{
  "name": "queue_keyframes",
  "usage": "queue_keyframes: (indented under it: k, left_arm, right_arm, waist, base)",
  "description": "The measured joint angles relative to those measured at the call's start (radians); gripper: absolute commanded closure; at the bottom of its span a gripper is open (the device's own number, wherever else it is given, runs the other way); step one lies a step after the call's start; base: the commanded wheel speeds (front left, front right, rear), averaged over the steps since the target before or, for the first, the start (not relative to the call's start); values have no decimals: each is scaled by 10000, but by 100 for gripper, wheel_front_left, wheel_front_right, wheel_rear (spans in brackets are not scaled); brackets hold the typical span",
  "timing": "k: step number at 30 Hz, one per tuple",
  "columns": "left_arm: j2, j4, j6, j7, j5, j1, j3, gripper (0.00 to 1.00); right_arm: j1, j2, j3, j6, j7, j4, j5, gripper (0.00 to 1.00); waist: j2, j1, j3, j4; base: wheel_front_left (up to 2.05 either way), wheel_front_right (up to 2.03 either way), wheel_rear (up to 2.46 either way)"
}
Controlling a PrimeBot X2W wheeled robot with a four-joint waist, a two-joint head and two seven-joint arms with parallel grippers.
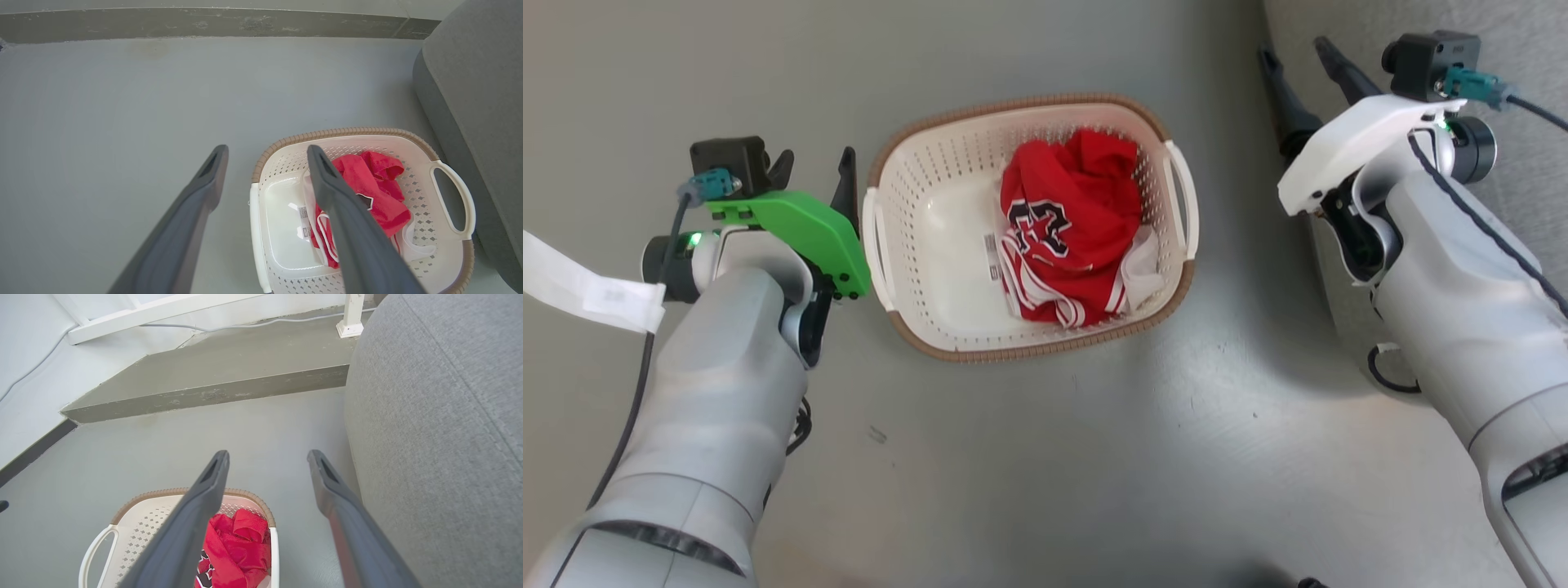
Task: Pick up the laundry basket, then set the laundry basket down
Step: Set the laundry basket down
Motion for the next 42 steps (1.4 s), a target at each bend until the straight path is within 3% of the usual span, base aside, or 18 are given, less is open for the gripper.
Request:
queue_keyframes:
  k: [7, 25, 42]
  left_arm:
    - [113, -1315, 353, 0, 443, 408, 278, 0]
    - [550, -3388, 1181, 0, 1402, 2499, 1009, 0]
    - [596, -6034, 1730, 0, 2215, 4567, 1825, 0]
  right_arm:
    - [920, -174, -579, -322, -2, -765, -408, 0]
    - [2964, -117, -1363, -719, -13, -2253, -1243, 0]
    - [4567, -265, -1994, -1129, -13, -4297, -2196, 0]
  waist:
    - [0, 0, -1026, -25]
    - [0, -1, -3209, -92]
    - [0, -1, -4923, -156]
  base:
    - [0, 0, 0]
    - [0, 0, 0]
    - [0, 0, 0]
